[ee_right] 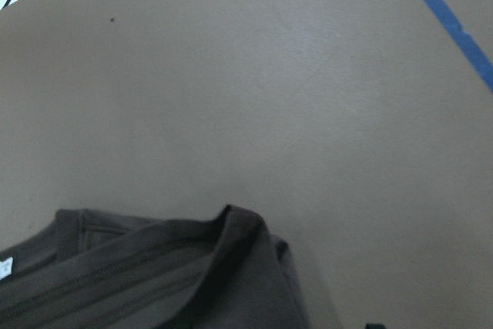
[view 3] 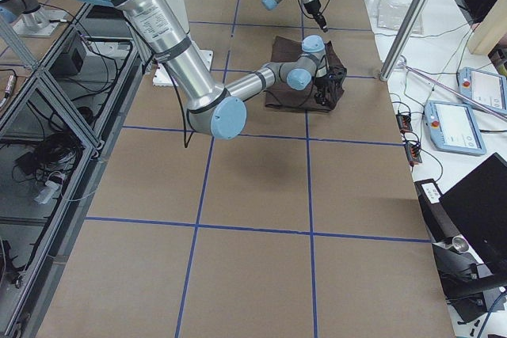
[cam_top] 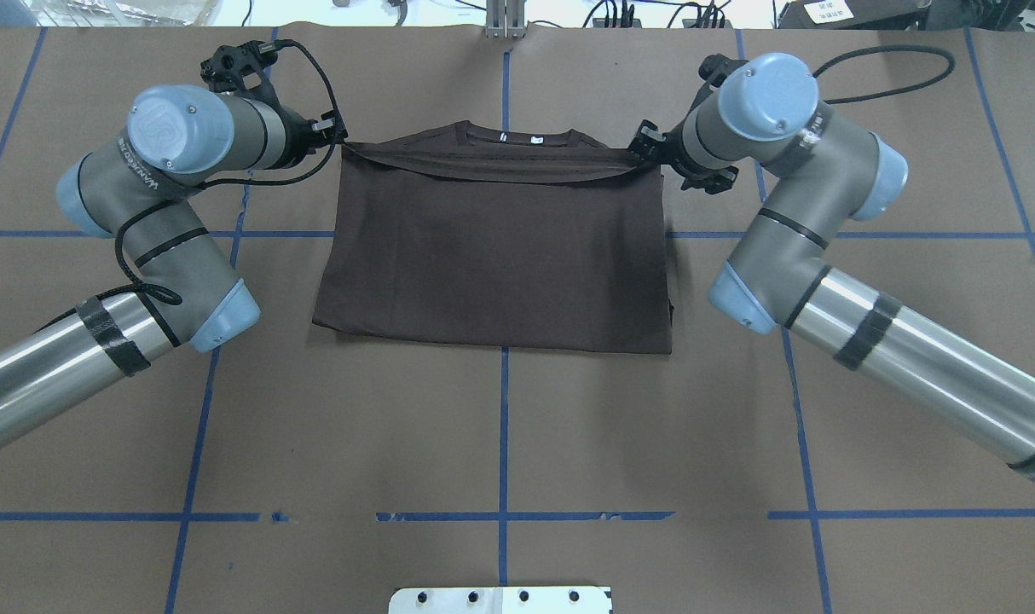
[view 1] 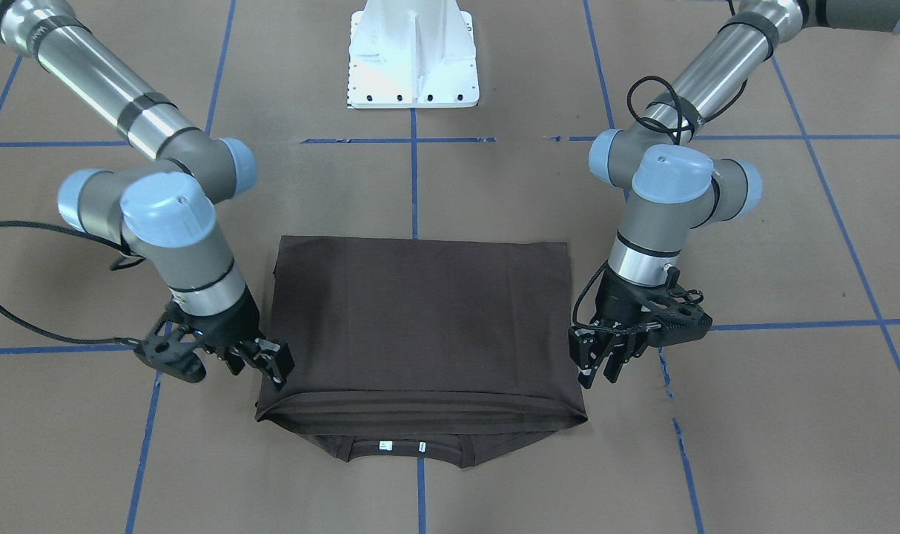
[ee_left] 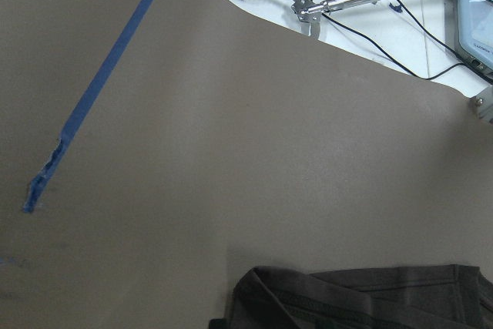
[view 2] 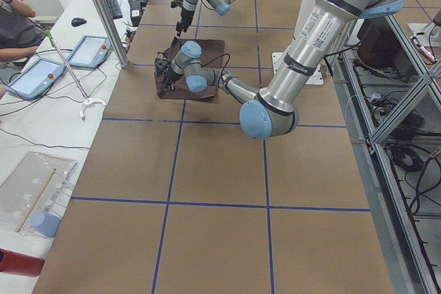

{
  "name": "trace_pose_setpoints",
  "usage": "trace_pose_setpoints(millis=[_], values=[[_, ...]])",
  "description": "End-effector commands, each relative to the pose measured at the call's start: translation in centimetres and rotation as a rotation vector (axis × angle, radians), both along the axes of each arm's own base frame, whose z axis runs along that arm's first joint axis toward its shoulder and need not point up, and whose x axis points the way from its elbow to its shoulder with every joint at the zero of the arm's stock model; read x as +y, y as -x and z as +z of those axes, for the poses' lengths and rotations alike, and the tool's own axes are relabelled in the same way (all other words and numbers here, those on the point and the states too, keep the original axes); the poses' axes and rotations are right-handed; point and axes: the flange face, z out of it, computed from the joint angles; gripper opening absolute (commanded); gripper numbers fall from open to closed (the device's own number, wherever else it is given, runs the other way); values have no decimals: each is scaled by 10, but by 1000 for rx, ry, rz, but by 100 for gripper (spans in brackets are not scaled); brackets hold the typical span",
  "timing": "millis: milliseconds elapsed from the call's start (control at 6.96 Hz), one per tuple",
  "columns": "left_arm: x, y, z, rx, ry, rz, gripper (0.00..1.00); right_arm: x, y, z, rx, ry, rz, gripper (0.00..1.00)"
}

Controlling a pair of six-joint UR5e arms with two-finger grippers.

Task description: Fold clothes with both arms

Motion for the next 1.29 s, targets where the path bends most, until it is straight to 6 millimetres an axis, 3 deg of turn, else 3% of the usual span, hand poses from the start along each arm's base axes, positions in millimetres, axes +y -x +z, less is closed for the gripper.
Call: trace_pose_setpoints(millis=[0,144,288,431,575,719,1150], values=[[20,20,-12,34,-32,3,51,49,-37,5,-88,75,51,99],[30,25,-23,65,-37,31,52,78,-16,-2,-144,158,78,99],[36,28,-16,70,-23,47,54,114,-8,1,-166,192,68,99],[38,28,-10,64,-18,49,54,139,-3,12,-158,209,48,99],[41,27,-13,70,-23,53,54,158,16,17,-150,226,54,98],[42,27,-14,74,-21,53,54,168,30,19,-133,210,54,97],[43,28,-15,74,-23,52,54,177,40,24,-116,221,36,88]])
